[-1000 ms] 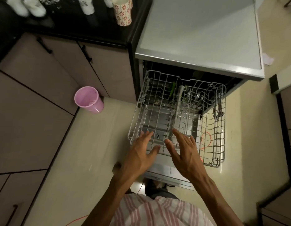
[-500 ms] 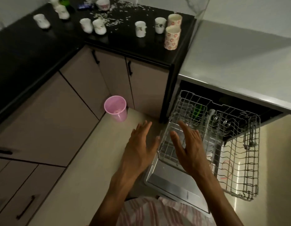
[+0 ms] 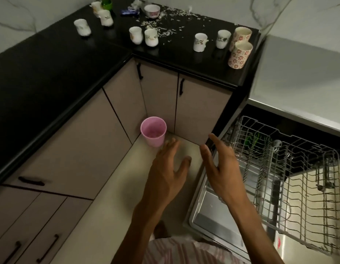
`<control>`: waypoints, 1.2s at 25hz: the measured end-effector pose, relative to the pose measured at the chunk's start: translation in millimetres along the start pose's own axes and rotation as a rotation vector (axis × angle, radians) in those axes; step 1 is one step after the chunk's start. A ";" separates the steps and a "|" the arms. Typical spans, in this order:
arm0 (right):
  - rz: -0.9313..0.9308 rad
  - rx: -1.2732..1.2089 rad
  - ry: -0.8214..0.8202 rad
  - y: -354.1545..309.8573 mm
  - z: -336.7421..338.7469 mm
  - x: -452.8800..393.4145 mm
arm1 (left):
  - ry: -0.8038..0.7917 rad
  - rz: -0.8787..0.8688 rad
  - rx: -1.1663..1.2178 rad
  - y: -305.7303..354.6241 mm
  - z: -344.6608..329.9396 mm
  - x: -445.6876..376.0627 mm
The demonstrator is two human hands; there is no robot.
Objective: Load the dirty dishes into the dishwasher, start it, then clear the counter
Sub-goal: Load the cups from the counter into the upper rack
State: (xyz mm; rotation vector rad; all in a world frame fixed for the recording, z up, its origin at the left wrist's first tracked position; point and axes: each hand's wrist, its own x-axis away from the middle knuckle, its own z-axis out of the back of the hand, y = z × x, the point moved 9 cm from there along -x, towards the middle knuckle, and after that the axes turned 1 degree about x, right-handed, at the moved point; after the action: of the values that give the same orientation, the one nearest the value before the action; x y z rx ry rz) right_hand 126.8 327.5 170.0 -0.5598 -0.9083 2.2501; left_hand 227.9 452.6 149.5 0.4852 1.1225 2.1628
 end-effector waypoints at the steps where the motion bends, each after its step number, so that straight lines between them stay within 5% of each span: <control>1: -0.012 -0.009 -0.005 -5.9 -7.6 -0.9 | -0.006 0.000 -0.005 -6.9 7.6 -1.6; 12: -0.095 -0.025 -0.035 -16.4 -43.6 -35.7 | -0.012 -0.023 -0.017 -26.1 38.7 -47.8; 30: -0.069 -0.044 -0.008 22.3 -29.0 -209.3 | -0.058 0.057 -0.012 9.6 9.7 -210.6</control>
State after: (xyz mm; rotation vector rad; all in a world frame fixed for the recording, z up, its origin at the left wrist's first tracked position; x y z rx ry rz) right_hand 282.3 182.9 164.3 -0.5318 -0.9685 2.1766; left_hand 382.3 308.9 156.9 0.5770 1.0757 2.1886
